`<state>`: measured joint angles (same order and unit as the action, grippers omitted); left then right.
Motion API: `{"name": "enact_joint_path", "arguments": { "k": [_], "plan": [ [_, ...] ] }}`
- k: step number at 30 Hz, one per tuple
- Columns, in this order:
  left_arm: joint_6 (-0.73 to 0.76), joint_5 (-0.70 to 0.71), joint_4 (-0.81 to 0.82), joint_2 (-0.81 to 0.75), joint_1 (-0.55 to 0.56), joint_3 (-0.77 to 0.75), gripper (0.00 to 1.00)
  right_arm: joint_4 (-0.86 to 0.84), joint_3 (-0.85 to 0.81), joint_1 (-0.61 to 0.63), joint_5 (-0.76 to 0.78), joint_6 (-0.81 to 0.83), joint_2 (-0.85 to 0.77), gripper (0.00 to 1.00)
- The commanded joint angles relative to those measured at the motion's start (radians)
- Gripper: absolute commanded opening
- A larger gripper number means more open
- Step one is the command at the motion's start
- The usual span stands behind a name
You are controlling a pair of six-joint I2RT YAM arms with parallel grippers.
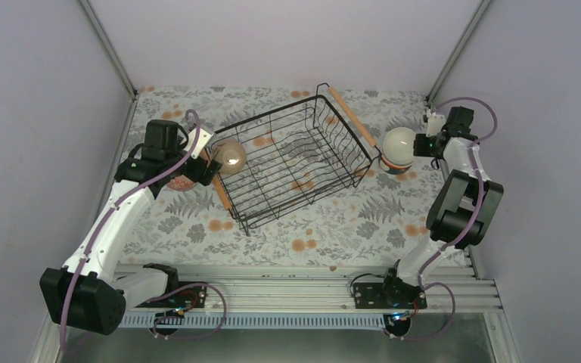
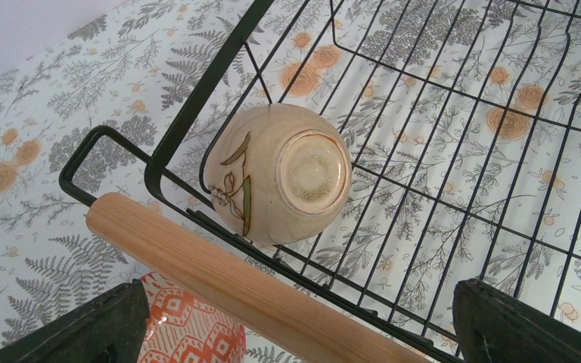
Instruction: Unload the bowls from the dish rack
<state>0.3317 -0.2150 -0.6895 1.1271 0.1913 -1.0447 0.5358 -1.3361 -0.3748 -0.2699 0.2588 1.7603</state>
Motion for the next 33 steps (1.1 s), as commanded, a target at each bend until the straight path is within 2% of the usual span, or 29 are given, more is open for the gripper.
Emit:
{"name": "enact_joint_path", "arguments": {
  "k": [1, 11, 12, 14, 16, 21, 25, 30, 33],
  "plan": [
    [0.006, -0.017, -0.004, -0.009, -0.006, -0.017, 1.0, -0.023, -0.02, -0.008, -0.051, -0.014, 0.032, 0.04],
    [0.007, -0.019, -0.005, -0.011, -0.006, -0.017, 1.0, 0.003, -0.006, -0.009, -0.027, -0.007, 0.004, 0.04],
    [0.007, -0.02, -0.007, -0.011, -0.007, -0.017, 1.0, 0.013, -0.009, -0.009, -0.033, -0.005, 0.002, 0.11],
    [0.007, -0.019, -0.006, -0.011, -0.007, -0.016, 1.0, 0.021, -0.008, -0.009, -0.038, 0.003, -0.01, 0.35],
    [0.008, -0.018, -0.005, -0.013, -0.007, -0.014, 1.0, 0.01, 0.016, -0.009, -0.037, 0.012, -0.048, 0.44],
    [0.009, -0.011, 0.002, -0.016, -0.007, -0.01, 1.0, 0.004, 0.08, 0.014, -0.031, 0.027, -0.216, 0.54],
    [0.004, -0.005, 0.001, -0.015, -0.009, -0.021, 1.0, 0.064, 0.094, 0.048, -0.028, 0.045, -0.357, 0.58],
    [0.004, -0.013, 0.01, -0.031, -0.008, -0.022, 1.0, 0.127, 0.071, 0.106, -0.042, 0.052, -0.538, 0.63],
    [0.003, -0.011, 0.012, -0.031, -0.009, -0.024, 1.0, 0.184, 0.003, 0.17, -0.072, 0.065, -0.581, 0.65]
  ]
}}
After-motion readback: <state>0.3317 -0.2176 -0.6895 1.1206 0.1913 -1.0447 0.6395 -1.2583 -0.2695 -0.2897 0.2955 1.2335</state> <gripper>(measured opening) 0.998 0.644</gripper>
